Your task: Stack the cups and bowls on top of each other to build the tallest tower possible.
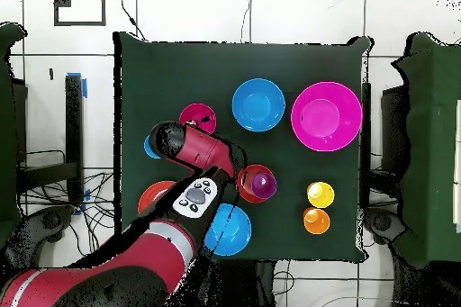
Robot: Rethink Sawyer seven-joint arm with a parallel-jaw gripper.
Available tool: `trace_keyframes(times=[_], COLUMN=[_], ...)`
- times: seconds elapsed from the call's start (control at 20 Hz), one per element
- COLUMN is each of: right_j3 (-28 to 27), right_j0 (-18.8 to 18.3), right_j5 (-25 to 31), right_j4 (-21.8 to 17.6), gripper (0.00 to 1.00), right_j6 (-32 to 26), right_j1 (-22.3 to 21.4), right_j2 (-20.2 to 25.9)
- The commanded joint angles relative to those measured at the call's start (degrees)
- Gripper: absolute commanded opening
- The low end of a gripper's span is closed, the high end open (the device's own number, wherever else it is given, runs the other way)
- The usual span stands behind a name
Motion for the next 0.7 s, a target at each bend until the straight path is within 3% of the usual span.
trace_keyframes(times=[0.05, 0.3, 0.7], right_j3=[-5.60, -6.54, -9.00], right_j0=[1.54, 0.96, 0.44], right_j5=[-3.12, -5.41, -7.87], right_j4=[4.04, 5.53, 6.06], gripper=[1.00, 1.00, 1.00], right_j6=[15.49, 14.67, 13.76], right_j1=[5.31, 6.85, 10.48], right_j2=[4.80, 6.98, 6.86])
